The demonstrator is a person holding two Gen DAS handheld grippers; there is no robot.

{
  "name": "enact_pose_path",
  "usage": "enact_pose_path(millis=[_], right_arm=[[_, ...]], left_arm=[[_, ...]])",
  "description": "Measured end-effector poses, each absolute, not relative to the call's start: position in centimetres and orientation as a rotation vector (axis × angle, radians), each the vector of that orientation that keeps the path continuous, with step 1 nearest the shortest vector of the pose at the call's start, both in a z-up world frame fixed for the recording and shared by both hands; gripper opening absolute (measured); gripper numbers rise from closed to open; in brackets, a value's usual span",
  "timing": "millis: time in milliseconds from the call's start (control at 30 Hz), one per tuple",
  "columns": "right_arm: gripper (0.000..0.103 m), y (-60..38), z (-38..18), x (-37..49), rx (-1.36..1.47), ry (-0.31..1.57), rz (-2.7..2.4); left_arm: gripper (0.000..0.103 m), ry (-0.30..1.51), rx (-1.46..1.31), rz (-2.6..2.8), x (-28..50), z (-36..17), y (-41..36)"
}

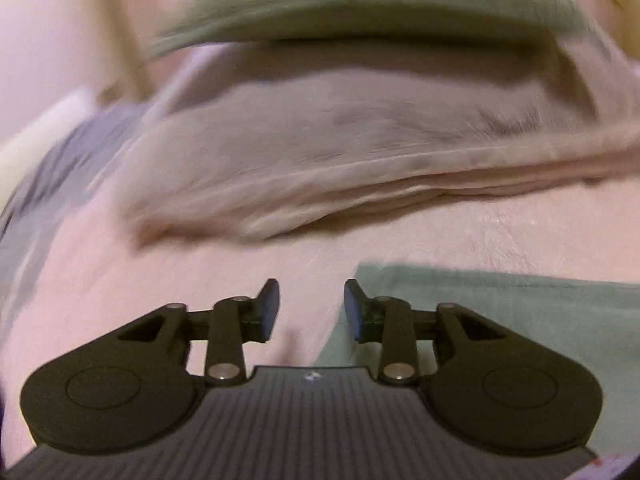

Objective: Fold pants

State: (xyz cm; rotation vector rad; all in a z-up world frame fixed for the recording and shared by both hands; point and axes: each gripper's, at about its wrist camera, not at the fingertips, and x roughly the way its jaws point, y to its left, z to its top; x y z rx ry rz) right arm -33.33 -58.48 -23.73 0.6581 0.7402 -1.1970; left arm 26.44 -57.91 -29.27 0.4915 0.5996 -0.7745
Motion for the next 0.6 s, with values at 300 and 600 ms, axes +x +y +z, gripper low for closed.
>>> enact_pose_path(millis=[300,600], right_arm=[[0.048,-43.6,-25.5,-34.5,0.569,0.991,-0.961],[0.049,-40.8,-26.8,-45.6,1.078,0.795,-1.106]], left_arm=[[0.033,0.877,0.520,-0.897,9.1,-24.0,-28.6],[0.060,0.992,0.314,-0.560,7.9,-23.5,-13.2]])
